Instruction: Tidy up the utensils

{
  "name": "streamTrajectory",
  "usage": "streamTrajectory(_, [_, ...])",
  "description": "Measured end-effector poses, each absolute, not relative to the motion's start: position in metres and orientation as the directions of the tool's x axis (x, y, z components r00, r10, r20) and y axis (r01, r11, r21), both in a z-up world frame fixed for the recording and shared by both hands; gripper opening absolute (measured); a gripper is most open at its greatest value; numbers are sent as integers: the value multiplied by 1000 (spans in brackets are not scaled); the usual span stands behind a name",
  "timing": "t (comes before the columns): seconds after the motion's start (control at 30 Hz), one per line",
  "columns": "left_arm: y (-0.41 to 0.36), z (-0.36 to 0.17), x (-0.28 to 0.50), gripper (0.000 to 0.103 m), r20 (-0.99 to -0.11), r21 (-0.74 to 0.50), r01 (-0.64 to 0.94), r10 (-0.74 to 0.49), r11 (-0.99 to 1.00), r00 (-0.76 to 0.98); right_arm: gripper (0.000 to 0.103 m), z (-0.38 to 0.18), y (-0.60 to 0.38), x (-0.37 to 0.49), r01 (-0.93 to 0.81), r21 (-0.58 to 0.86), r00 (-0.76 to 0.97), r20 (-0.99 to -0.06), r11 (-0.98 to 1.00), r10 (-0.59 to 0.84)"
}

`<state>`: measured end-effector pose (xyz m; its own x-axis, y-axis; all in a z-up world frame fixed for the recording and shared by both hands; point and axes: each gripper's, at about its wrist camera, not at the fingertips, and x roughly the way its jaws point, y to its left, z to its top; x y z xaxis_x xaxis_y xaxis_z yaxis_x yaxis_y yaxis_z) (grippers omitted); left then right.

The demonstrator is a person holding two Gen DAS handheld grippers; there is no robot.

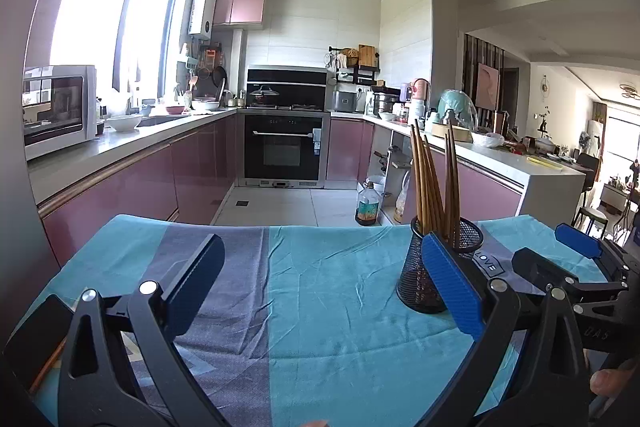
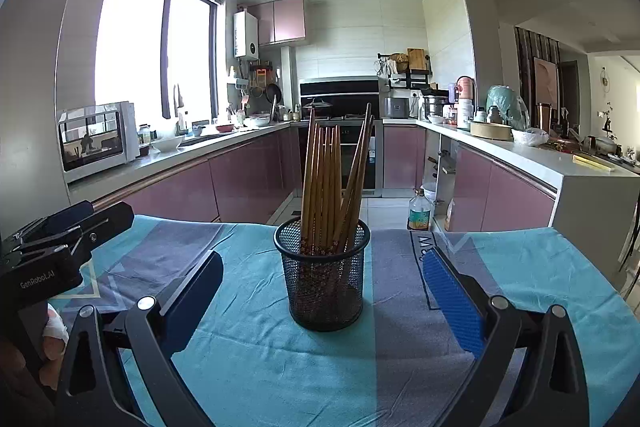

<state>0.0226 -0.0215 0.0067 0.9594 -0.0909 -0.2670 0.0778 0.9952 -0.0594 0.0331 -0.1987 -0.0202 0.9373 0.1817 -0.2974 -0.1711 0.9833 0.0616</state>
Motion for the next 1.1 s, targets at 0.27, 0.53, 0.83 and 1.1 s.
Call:
streamTrajectory(0.27, [-19,8,6,97,-239,-65,68,-82,996,967,97,-20,-194,22,-160,61,946,-277,985,171])
streamTrajectory(0.53, [-20,8,-3,97,-222,-62,76,-88,995,971,97,-19,-195,14,-149,59,956,-245,987,159])
streamTrajectory(0.83, [-23,5,-3,97,-223,-60,71,-82,996,971,97,-19,-195,12,-144,57,962,-227,988,153])
streamTrajectory(1.1, [-22,1,-2,97,-231,-64,67,-80,996,970,97,-17,-194,8,-132,45,967,-212,990,138])
